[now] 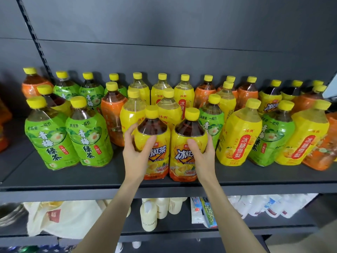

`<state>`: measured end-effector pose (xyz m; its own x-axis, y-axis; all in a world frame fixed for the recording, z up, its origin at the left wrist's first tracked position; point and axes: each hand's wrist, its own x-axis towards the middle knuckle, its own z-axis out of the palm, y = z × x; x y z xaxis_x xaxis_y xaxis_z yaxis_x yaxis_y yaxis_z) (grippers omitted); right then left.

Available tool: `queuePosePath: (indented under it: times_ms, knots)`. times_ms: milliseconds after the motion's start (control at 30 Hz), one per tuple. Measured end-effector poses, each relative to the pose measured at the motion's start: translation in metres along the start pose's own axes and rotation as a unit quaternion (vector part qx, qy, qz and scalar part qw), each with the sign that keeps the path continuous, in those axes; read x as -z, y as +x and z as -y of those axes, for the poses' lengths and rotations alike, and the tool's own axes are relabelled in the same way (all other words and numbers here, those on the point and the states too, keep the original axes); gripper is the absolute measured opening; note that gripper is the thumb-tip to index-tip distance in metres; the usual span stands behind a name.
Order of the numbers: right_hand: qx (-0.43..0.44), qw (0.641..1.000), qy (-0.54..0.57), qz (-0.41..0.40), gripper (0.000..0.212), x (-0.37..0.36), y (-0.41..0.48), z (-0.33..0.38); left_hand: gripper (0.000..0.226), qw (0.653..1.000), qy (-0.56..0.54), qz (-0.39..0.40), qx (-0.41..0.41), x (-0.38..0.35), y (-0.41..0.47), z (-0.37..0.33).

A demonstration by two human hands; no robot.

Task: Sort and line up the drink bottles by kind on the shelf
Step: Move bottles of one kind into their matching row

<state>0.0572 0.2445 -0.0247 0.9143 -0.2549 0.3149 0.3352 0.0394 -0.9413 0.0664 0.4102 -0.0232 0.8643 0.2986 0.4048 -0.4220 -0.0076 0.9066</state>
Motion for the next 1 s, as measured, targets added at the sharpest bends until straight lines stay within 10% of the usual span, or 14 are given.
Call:
queuePosePath:
  times_ms: [533, 867, 1000]
  knots:
    - [0.027, 0.995, -0.031, -0.087, 0.046, 0.037, -0.017, 0.031, 0.053, 0.997, -0.031, 0.013, 0.066, -0.030, -0.044, -0.018]
    - [0.000, 0.980, -0.083, -0.183, 0.099, 0.198, -0.036, 0.072, 0.042, 0.994, -0.054, 0.083, 0.054, -0.168, -0.120, -0.054]
    - [0.014, 0.981, -0.087, -0.173, 0.053, 0.288, -0.050, 0.080, 0.056, 0.991, -0.067, 0.091, 0.070, -0.240, -0.175, -0.054]
